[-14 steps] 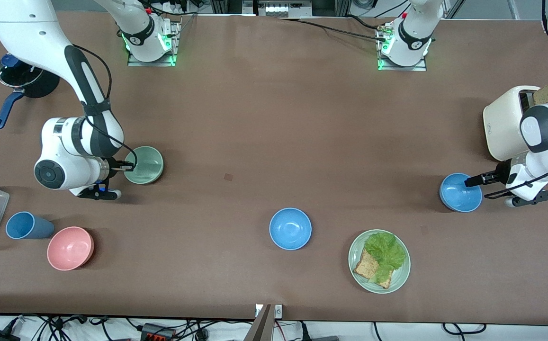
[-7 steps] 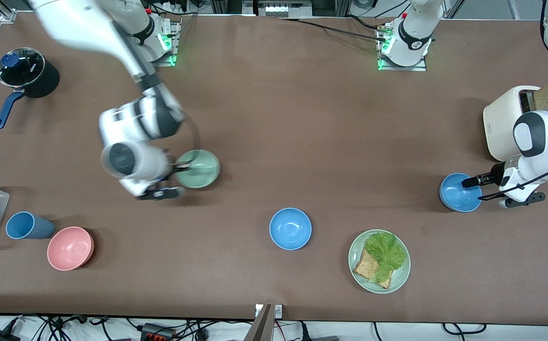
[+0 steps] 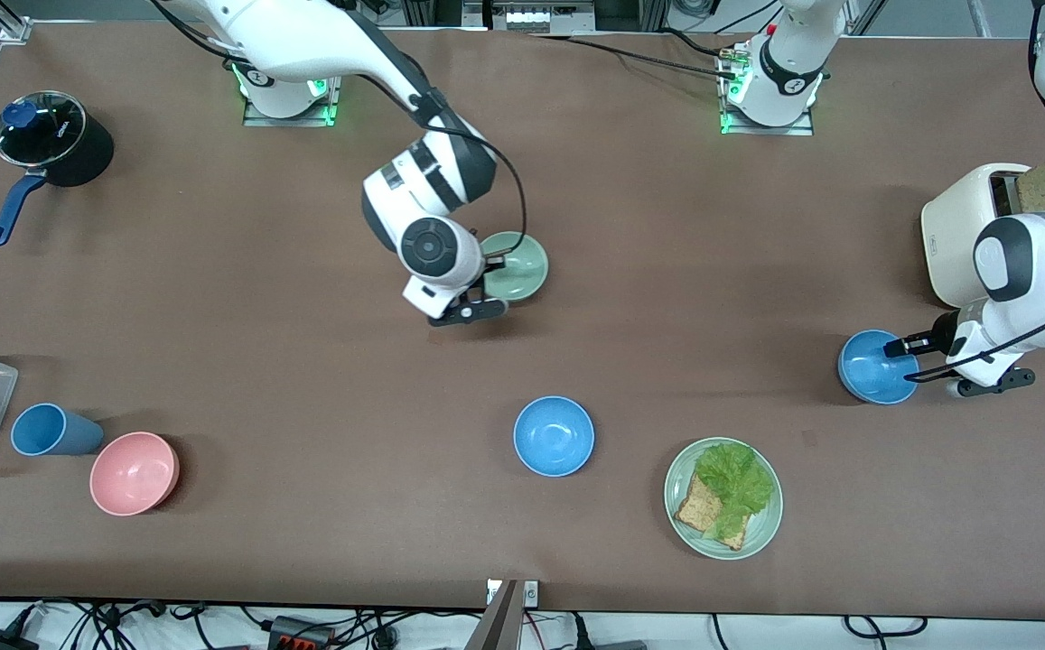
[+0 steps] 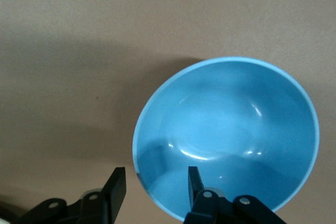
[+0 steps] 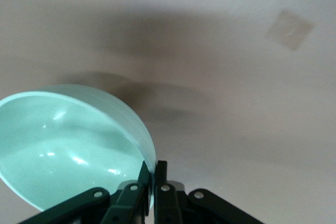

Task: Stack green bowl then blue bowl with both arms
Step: 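Slide the green bowl toward the table center while the left gripper grasps the blue bowl, then release the green bowl with the right gripper while the left gripper carries the blue bowl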

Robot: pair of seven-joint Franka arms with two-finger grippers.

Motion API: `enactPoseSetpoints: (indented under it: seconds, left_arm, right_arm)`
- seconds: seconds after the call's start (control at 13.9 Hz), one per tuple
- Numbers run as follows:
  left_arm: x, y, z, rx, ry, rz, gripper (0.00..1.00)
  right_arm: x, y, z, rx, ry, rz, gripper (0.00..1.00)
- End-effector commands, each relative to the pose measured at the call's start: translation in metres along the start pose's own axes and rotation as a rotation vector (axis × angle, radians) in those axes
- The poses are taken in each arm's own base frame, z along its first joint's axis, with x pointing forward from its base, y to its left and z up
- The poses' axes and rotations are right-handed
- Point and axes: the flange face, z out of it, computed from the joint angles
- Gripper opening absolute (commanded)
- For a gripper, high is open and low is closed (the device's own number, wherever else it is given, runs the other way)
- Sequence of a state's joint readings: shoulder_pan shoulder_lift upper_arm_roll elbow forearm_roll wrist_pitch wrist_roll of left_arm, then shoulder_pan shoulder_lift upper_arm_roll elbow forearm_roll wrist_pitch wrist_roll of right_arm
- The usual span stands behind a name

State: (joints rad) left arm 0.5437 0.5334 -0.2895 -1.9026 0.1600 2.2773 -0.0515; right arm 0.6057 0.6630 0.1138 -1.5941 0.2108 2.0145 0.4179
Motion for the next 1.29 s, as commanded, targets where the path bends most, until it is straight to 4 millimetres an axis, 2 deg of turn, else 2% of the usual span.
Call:
enactPoseSetpoints:
  seconds: [0.0,0.14,0.22,0.29,0.36,0.43,0.5,0.57,0.65,0.79,0.86,0.93,1.01,1.08,1.22]
  left_arm:
    - [0.005,-0.001,0.005,0.018,0.004,0.008,0.43]
    - [0.005,0.002,0.005,0.020,-0.001,0.024,0.27]
    - [0.006,0.009,0.007,0.022,-0.006,0.036,0.24]
    - [0.007,0.019,0.006,0.032,-0.006,0.058,0.16]
    - [0.006,0.024,0.004,0.046,-0.020,0.079,0.10]
    - [0.004,0.024,0.001,0.048,-0.033,0.082,0.06]
    - [0.002,0.027,-0.008,0.053,-0.041,0.093,0.01]
    - [-0.001,0.029,-0.015,0.059,-0.055,0.105,0.01]
    - [-0.003,0.036,-0.025,0.062,-0.062,0.125,0.01]
    - [-0.013,0.065,-0.047,0.057,-0.091,0.174,0.01]
    - [-0.020,0.084,-0.062,0.063,-0.106,0.196,0.01]
    - [-0.028,0.106,-0.076,0.054,-0.121,0.217,0.01]
    - [-0.036,0.118,-0.088,0.020,-0.145,0.209,0.01]
    - [-0.043,0.136,-0.103,-0.021,-0.165,0.206,0.01]
    - [-0.055,0.175,-0.126,-0.080,-0.207,0.232,0.01]
  right_arm:
    - [0.004,-0.014,0.011,0.039,0.002,0.021,0.00]
    - [-0.009,-0.044,0.024,0.071,0.005,0.015,0.00]
    - [-0.010,-0.046,0.030,0.066,0.002,0.013,0.00]
    - [-0.009,-0.046,0.033,0.064,0.001,0.012,0.00]
    - [-0.008,-0.045,0.036,0.064,-0.001,0.016,0.06]
    - [-0.007,-0.043,0.034,0.057,0.006,0.041,0.99]
    - [-0.005,-0.041,0.023,0.064,0.017,0.069,1.00]
    - [-0.004,-0.042,0.007,0.075,0.034,0.074,1.00]
    - [-0.002,-0.035,-0.029,0.094,0.069,0.094,1.00]
    - [-0.006,-0.009,-0.092,0.084,0.109,0.122,1.00]
    - [-0.008,0.011,-0.132,0.063,0.163,0.134,1.00]
    - [-0.010,0.031,-0.165,0.046,0.214,0.149,1.00]
    - [-0.013,0.054,-0.193,0.023,0.248,0.171,1.00]
    - [-0.013,0.073,-0.214,0.010,0.287,0.182,1.00]
    - [-0.007,0.136,-0.256,0.000,0.356,0.256,1.00]
